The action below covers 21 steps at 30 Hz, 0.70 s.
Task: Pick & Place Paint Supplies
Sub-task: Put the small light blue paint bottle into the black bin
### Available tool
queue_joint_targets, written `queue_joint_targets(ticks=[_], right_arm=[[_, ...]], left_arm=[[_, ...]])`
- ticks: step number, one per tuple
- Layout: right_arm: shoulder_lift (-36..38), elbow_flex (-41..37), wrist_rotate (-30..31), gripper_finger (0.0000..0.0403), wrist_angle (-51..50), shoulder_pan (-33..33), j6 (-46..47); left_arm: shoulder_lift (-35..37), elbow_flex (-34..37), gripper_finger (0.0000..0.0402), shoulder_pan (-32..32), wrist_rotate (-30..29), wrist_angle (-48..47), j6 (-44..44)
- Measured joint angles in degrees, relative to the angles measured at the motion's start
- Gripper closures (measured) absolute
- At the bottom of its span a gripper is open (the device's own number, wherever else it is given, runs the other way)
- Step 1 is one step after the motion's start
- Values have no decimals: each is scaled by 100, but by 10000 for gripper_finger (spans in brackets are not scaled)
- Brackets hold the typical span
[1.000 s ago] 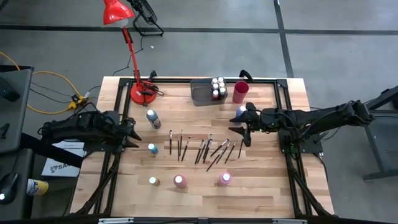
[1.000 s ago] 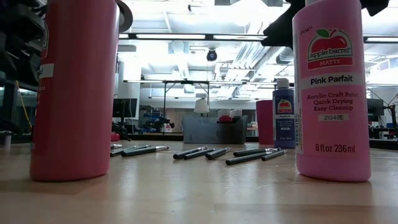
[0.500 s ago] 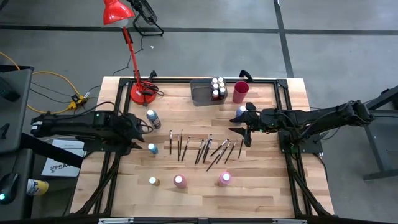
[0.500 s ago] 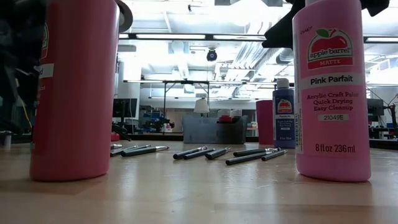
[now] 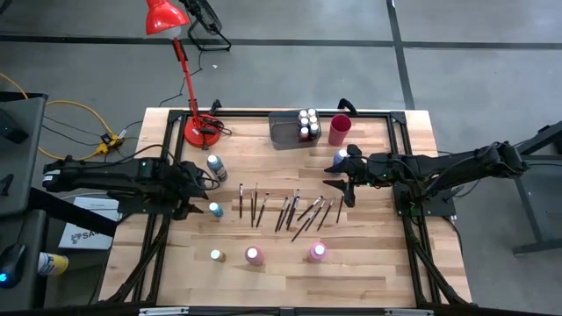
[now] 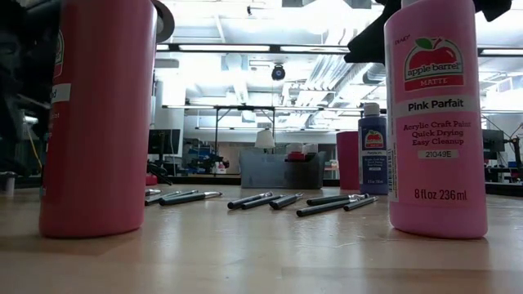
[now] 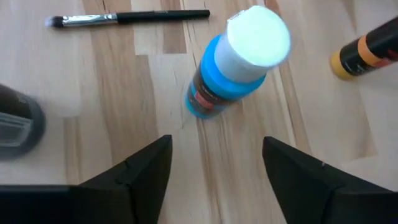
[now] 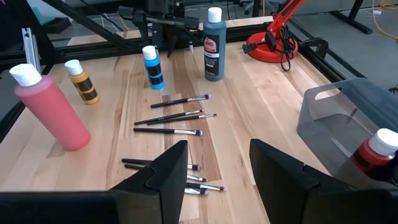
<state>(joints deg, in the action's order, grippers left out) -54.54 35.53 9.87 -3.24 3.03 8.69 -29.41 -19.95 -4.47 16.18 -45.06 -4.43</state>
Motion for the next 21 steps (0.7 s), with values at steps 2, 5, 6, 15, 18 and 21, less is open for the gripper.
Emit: queue_joint_targets(ticks=[2,5,6,15,18,21], right_arm=[[-1,0,0,236,1,0,-45],[1,0,0,236,-1,0,-105],[2,0,0,236,-1,0,-105],[0,0,-1,236,-1,0,-145],[0,0,0,236,-1,0,-145],[1,0,0,236,-1,0,-145]], left_arm=[[2,147,138,0,17,271,120],[2,272,133,0,26,617,182],[0,283,133,0,28,674,212],[-122,295,132,0,98,806,103],[-210,293,132,0,96,862,39],[-356,293,132,0,83,942,-14]])
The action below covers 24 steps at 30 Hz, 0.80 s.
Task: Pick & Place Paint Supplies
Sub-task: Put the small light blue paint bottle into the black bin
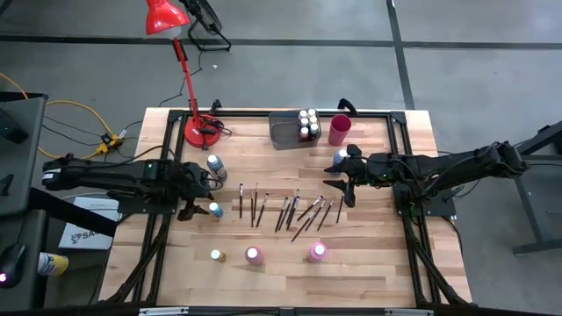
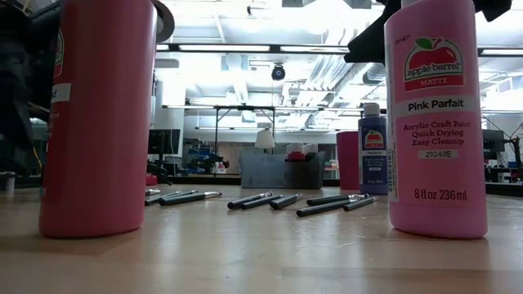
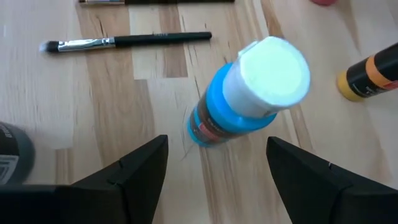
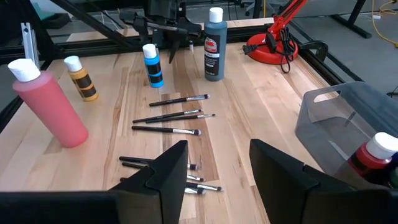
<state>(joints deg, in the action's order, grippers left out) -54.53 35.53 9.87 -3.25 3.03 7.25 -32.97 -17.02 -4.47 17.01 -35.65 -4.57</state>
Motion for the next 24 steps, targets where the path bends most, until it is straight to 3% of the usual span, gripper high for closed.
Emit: queue_joint_targets(ticks=[6,12,24], right_arm=[[0,0,0,236,-1,0,0],[-2,0,0,236,-2,0,0],[0,0,0,236,-2,-1,0]], left_arm=[[-342,0,132,45,-44,380,-204],[-879,0,132,509,-72,851,-289],[-1686,-1,136,1177,-1283,1630,143]])
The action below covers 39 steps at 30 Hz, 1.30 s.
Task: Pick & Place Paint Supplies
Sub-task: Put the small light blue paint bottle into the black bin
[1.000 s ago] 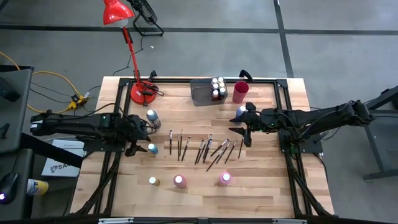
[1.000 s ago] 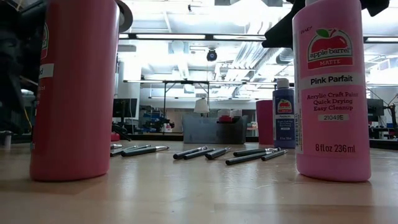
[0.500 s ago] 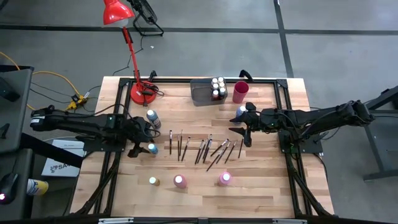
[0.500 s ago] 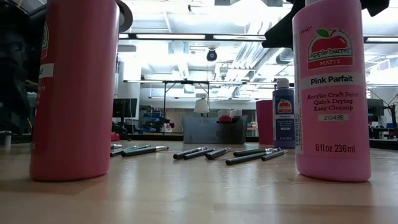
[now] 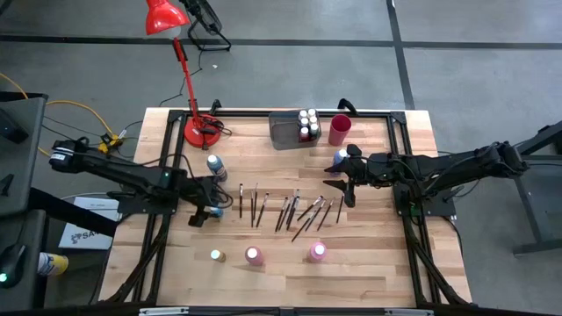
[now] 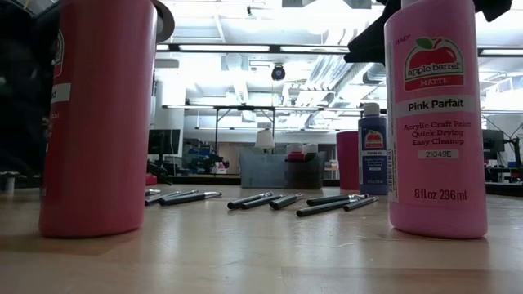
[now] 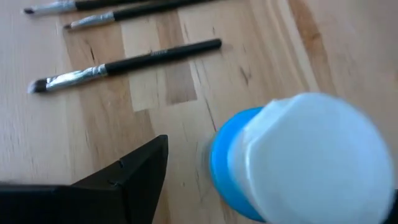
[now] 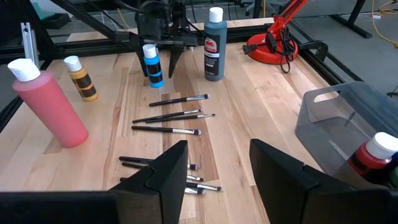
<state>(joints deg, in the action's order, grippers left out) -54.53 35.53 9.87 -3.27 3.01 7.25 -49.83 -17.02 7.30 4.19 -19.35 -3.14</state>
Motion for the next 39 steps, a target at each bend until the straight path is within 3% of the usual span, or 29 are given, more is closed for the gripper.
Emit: queue_joint_targets(ticks=[4,11,18,27,32,39], right_arm=[[-1,0,0,236,0,1,0],[-1,0,1,236,0,1,50],[0,0,40,236,36,1,385],[-184,0,5,236,792,1,511],[-649,71,-204,236,1770,2,366],[-1696,980,-501,235,1947,15,-195]], left_arm=[[-8,-2,172,68,-4,-3,96],[-3,-2,291,64,15,34,473],[-5,-174,293,60,35,318,813],[-20,-1337,293,60,-656,-301,807],[-254,-2151,293,60,-980,-874,766],[-975,-3163,291,58,-1156,-1152,394]])
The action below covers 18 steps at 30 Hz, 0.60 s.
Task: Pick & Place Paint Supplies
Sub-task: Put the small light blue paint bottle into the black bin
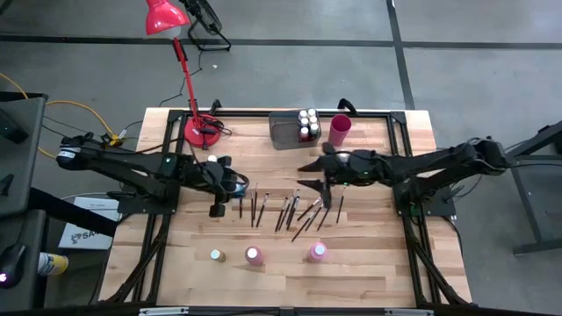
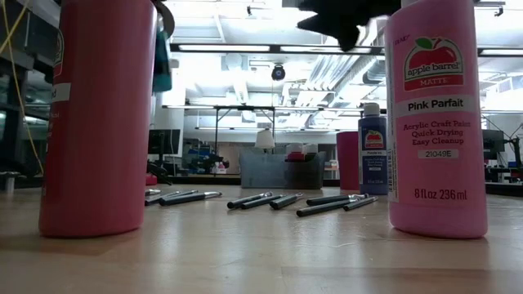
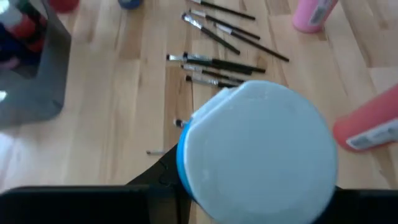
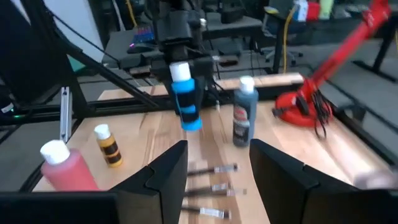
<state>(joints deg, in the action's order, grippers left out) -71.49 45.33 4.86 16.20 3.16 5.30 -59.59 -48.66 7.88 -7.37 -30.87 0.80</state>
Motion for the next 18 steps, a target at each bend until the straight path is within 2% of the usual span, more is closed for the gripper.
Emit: queue_joint_targets(ticks=[4,7,12,18], right_arm=[[-620,652,-98,216,11,15,-311],[-1050,1019,-117,184,-18,24,-533],[-1699,1543,-494,134,-5,30,-577],[-2325,2097,-497,125,-41,125,-982]], left_arm=[[-496,-524,290,-2,-104,-104,-67],[-804,-845,290,-2,-121,-106,-74],[-1207,-1234,290,-2,-247,-192,-57],[-1523,-1480,289,-4,-283,-186,-57]])
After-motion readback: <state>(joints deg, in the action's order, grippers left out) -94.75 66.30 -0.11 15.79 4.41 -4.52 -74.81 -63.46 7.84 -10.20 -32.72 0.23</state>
